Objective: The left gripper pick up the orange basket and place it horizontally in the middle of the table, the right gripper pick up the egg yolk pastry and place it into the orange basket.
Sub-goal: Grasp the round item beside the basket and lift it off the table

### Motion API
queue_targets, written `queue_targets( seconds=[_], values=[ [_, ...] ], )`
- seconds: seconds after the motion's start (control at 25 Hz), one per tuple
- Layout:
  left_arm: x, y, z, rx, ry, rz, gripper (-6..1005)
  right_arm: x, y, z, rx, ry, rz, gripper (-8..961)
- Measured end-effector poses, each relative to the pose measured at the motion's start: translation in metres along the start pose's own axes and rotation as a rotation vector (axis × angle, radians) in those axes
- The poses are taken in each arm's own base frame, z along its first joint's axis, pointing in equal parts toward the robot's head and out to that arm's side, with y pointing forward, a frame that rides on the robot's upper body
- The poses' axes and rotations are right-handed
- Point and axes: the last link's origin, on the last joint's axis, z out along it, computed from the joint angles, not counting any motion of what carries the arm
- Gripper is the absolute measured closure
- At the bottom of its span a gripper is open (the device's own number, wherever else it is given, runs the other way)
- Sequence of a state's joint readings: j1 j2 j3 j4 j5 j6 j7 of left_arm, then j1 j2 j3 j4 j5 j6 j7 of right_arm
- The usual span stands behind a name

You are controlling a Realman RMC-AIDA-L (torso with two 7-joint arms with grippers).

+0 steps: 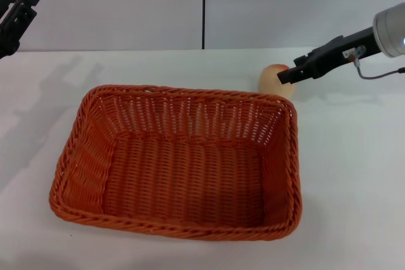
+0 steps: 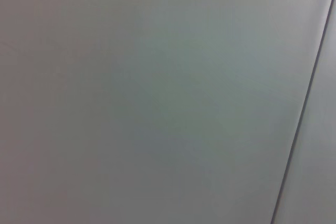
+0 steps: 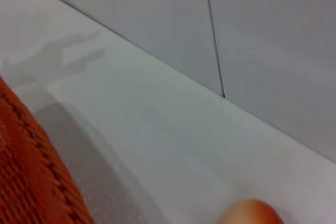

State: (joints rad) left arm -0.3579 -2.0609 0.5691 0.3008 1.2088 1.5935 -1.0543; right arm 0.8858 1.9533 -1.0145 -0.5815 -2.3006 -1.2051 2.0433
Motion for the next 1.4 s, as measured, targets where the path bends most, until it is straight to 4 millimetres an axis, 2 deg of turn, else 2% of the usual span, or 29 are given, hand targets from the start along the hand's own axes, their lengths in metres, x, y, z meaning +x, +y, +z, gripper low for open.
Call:
queue_targets(
  seconds=[0.36, 0.68, 0.96, 1.16, 1.4],
  values=[
    [-0.003, 0.002, 0.002, -0.002, -0.001, -0.02, 412, -0.001, 0.003, 0.019, 0.06, -0.012, -0.012, 403],
    [-0.005, 0.001, 0.003, 0.008, -0.001, -0.025, 412, 0.011, 0.004, 0.034, 0.09, 0.005, 0.002, 404],
    [-0.006, 0.001, 0.005, 0.008, -0.001, -0.029, 413, 0.018, 0.005, 0.036, 0.093, 0.004, 0.008, 405],
    [-0.007, 0.001, 0.007, 0.011, -0.008, -0.031, 413, 0.021, 0.004, 0.033, 0.098, -0.014, 0.013, 617],
    [-0.007, 0.0, 0.007, 0.013, -0.007, -0.031, 413, 0.019, 0.005, 0.013, 0.106, -0.162, 0.034, 717]
  ],
)
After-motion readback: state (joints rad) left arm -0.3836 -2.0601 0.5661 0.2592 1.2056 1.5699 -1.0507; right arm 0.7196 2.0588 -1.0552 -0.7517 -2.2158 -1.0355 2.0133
